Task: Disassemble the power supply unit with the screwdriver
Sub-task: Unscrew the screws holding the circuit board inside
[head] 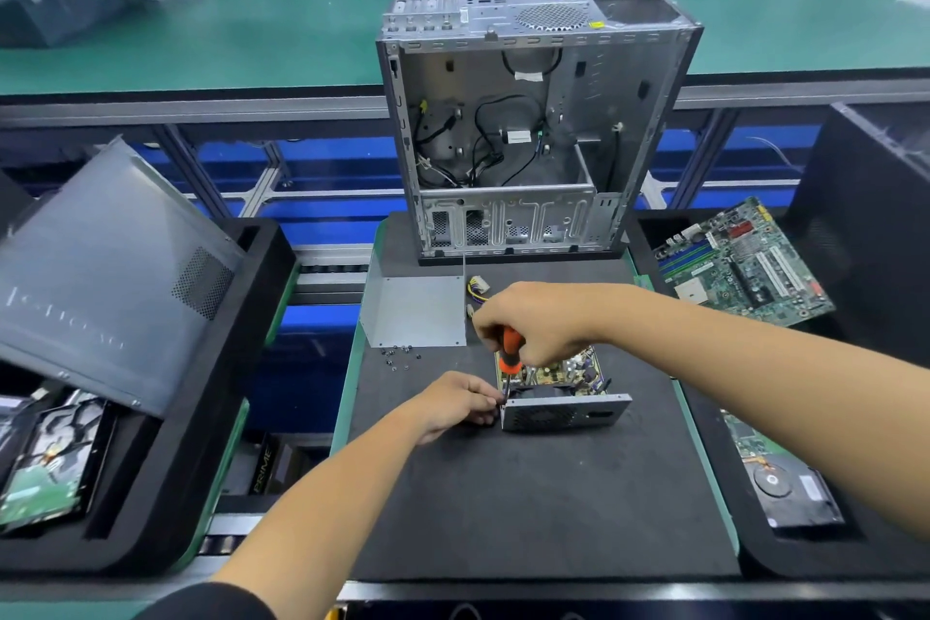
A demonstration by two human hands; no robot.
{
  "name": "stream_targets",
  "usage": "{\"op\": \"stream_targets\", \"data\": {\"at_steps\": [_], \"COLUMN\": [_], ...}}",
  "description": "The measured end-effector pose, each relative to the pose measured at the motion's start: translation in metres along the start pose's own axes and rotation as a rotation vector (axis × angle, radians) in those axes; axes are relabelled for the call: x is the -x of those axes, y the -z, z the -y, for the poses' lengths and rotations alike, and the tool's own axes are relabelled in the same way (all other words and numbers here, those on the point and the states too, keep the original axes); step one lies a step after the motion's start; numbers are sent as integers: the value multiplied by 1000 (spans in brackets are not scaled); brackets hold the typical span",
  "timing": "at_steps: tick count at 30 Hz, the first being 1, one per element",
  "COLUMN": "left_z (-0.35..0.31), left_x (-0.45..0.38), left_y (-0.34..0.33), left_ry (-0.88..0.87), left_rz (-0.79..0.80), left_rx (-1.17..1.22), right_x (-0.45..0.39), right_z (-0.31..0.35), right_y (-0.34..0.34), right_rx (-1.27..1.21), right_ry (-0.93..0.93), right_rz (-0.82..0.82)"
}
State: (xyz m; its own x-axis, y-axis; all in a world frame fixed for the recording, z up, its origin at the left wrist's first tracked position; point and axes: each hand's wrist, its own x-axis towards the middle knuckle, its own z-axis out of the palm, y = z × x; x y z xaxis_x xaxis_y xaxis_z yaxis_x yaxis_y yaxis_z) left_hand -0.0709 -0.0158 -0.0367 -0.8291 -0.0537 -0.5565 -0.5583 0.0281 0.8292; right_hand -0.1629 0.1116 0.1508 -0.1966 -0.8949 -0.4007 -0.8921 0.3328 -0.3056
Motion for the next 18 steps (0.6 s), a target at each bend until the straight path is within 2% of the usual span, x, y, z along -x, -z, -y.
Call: {"op": "stream_targets", "data": {"at_steps": [3, 5, 11, 14, 18], "left_z": [0, -1, 1, 2, 4], "left_x": [0, 0, 0, -2, -2], "left_y": [-1, -1, -1, -1, -1], "left_ry": [-5, -4, -2, -6, -12], "left_rz": [-7, -12, -19, -24, -27], "left_rx": [-3, -18, -30, -21, -9], "right_x": [-1, -5, 2, 4, -3], "right_z": [8, 9, 5, 0, -5], "right_y": [-5, -8, 5, 5, -7], "right_rx": [305, 437, 92, -8, 189], "right_ry": [-128, -144, 2, -24, -186], "right_rz": [-32, 17, 27, 31, -85]}}
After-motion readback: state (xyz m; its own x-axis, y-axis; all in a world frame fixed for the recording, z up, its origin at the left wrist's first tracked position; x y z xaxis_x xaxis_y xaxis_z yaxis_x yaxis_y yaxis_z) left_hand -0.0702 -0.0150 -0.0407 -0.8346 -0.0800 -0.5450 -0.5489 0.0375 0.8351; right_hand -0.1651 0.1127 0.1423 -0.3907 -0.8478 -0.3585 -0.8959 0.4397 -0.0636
